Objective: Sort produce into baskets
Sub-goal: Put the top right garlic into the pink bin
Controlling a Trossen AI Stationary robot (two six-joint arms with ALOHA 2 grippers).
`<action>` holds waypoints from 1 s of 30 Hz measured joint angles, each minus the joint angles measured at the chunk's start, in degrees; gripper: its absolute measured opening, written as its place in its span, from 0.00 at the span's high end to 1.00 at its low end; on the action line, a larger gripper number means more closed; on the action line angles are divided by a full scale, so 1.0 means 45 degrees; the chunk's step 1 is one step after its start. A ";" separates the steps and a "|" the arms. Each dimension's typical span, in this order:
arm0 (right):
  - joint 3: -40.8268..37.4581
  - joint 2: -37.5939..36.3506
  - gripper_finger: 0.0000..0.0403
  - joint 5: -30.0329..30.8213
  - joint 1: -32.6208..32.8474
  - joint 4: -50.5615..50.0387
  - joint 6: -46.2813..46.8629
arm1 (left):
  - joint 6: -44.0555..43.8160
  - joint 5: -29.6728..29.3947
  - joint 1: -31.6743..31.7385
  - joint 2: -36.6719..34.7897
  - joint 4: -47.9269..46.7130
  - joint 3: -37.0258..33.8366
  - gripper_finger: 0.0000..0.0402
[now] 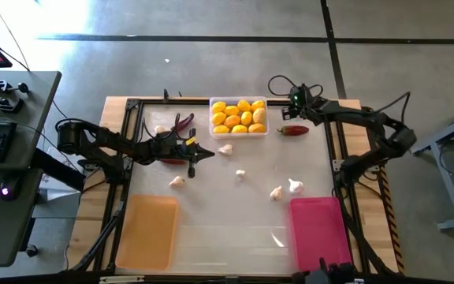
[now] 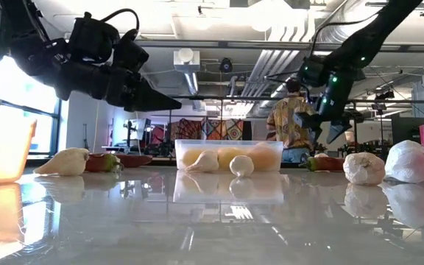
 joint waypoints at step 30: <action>0.4085 0.3854 0.38 -0.1607 -0.1588 -0.3962 -0.1441 | -0.0042 -0.0209 0.0000 0.0000 -0.0097 0.0005 1.00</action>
